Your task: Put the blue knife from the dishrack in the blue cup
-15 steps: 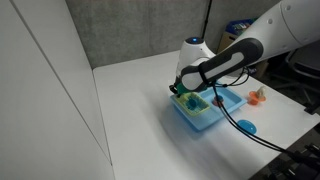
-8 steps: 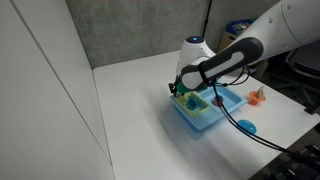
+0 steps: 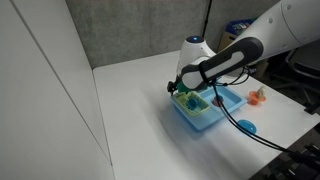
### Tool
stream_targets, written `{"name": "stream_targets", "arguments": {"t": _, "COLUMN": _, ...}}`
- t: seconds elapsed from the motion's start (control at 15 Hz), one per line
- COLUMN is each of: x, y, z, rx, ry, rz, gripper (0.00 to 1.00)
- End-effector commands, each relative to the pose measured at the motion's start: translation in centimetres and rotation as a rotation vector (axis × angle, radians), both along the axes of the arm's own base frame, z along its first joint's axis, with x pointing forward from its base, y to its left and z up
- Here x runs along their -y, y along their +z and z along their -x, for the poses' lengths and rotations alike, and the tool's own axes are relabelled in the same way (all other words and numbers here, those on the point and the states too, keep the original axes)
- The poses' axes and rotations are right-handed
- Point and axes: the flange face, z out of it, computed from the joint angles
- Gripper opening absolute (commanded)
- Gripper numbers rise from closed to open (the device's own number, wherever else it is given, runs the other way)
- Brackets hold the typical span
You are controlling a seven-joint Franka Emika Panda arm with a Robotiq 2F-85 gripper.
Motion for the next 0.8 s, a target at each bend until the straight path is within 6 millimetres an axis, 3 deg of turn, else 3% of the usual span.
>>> {"name": "stream_targets", "arguments": {"t": 0.0, "x": -0.1, "y": 0.5, "z": -0.5, "rx": 0.018, "ry": 0.005, "rz": 0.012, "gripper": 0.64}}
{"name": "stream_targets", "arguments": {"t": 0.27, "x": 0.1, "y": 0.6, "z": -0.7, "rx": 0.025, "ry": 0.004, "rz": 0.016, "gripper": 0.3}}
{"name": "stream_targets", "arguments": {"t": 0.53, "x": 0.7, "y": 1.1, "z": -1.1, "rx": 0.048, "ry": -0.003, "rz": 0.025, "gripper": 0.04}}
{"name": "stream_targets", "arguments": {"t": 0.73, "x": 1.3, "y": 1.6, "z": -1.4, "rx": 0.06, "ry": -0.015, "rz": 0.028, "gripper": 0.0}}
